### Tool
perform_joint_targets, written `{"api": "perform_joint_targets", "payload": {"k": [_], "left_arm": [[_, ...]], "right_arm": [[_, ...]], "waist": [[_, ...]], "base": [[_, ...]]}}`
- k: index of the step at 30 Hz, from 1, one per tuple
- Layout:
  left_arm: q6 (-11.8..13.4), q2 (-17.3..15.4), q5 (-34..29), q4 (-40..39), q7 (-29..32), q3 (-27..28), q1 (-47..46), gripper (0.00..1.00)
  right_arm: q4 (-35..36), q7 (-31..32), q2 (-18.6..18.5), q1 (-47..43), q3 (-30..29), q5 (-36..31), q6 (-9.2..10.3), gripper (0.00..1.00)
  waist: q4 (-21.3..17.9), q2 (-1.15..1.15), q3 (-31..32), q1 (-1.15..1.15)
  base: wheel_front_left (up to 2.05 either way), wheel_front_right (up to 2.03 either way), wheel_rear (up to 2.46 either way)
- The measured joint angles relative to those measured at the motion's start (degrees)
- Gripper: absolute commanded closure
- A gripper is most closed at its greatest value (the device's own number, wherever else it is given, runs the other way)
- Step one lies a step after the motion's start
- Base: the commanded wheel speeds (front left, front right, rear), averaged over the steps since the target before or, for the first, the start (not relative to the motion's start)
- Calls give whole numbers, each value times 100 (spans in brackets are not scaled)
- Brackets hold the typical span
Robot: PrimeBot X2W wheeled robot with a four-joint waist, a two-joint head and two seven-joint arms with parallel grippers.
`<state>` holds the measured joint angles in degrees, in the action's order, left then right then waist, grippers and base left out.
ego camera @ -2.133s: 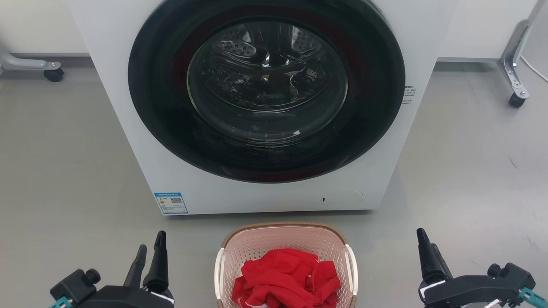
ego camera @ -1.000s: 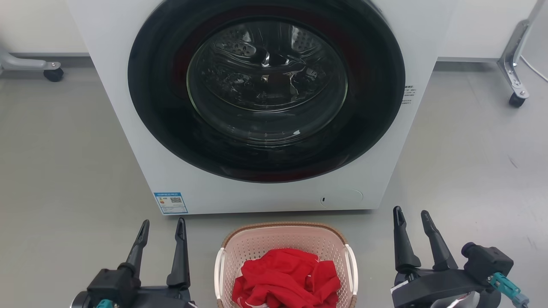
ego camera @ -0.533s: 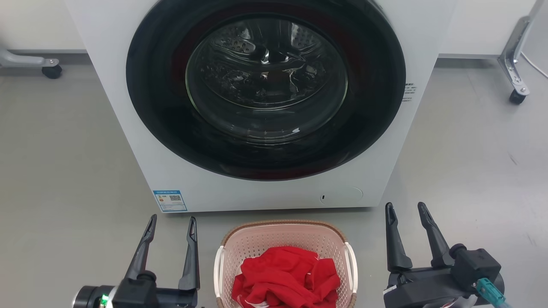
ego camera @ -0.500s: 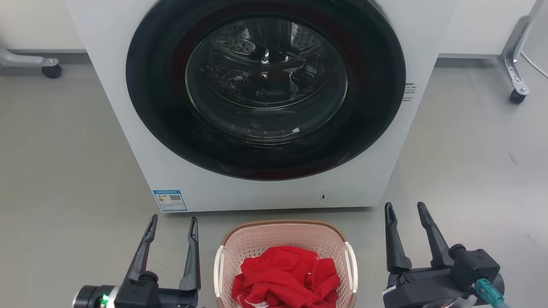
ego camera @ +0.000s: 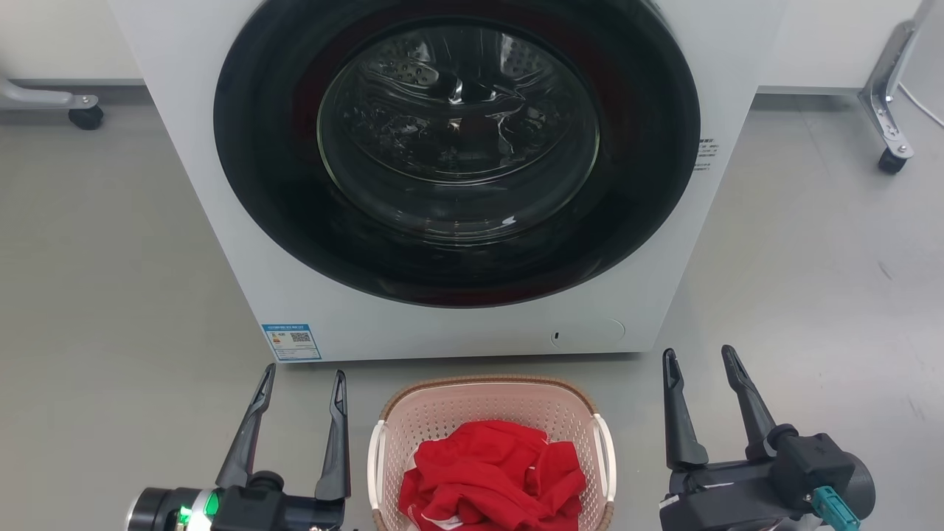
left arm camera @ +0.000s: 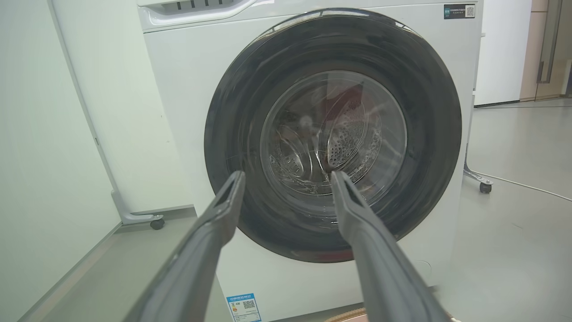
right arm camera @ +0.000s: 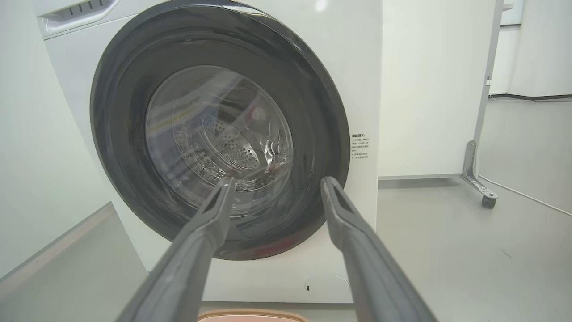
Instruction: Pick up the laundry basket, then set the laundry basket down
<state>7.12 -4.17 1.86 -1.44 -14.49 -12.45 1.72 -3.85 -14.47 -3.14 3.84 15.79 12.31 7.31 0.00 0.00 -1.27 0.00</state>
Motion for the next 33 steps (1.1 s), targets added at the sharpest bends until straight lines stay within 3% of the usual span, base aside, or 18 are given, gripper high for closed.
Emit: {"api": "perform_joint_targets", "payload": {"k": [33], "left_arm": [[0, 58, 134, 102, 0, 82, 2, 0]], "right_arm": [[-20, -8, 13, -1, -71, 0, 0, 0]], "waist": [[-4, 0, -187, 0]], "base": [[0, 0, 0]]}}
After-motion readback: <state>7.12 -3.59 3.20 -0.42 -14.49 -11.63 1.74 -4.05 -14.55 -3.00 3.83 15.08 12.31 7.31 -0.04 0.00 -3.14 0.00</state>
